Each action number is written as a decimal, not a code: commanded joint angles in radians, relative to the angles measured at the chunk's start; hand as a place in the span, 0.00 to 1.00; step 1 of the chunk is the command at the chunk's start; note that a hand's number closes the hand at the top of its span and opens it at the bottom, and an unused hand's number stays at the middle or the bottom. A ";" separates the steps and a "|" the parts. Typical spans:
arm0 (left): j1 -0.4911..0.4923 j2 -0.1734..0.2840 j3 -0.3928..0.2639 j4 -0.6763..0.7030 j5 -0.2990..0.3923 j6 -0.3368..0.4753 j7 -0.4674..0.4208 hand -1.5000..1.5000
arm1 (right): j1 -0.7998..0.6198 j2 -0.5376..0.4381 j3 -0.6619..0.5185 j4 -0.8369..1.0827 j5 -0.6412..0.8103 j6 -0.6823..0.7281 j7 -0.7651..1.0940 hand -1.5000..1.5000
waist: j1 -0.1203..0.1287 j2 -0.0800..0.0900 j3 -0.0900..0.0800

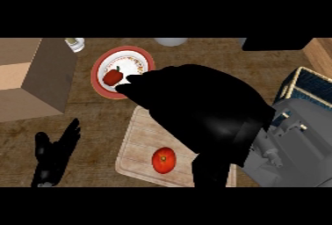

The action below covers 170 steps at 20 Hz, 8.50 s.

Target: Pick the tomato from the cutting board and place it in the basket

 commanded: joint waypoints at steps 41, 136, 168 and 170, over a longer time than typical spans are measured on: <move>0.018 -0.062 0.045 0.069 -0.056 -0.069 0.023 0.50 | 0.526 0.225 0.268 0.087 0.641 -0.084 -0.182 0.00 | 0.023 0.018 -0.006; 0.077 -0.112 0.136 -0.034 -0.124 -0.134 0.101 0.50 | 0.264 0.180 -1.085 0.016 1.426 -0.189 0.138 1.00 | 0.014 0.015 -0.006; 0.051 -0.181 0.123 0.029 -0.201 -0.116 0.059 0.50 | 0.770 0.080 -1.324 0.157 1.189 -0.427 -0.206 0.00 | 0.014 0.017 -0.006; 0.052 -0.125 0.159 -0.055 -0.161 -0.157 0.135 0.50 | 0.794 0.026 -1.357 0.168 1.158 -0.424 -0.247 0.00 | 0.018 0.016 -0.005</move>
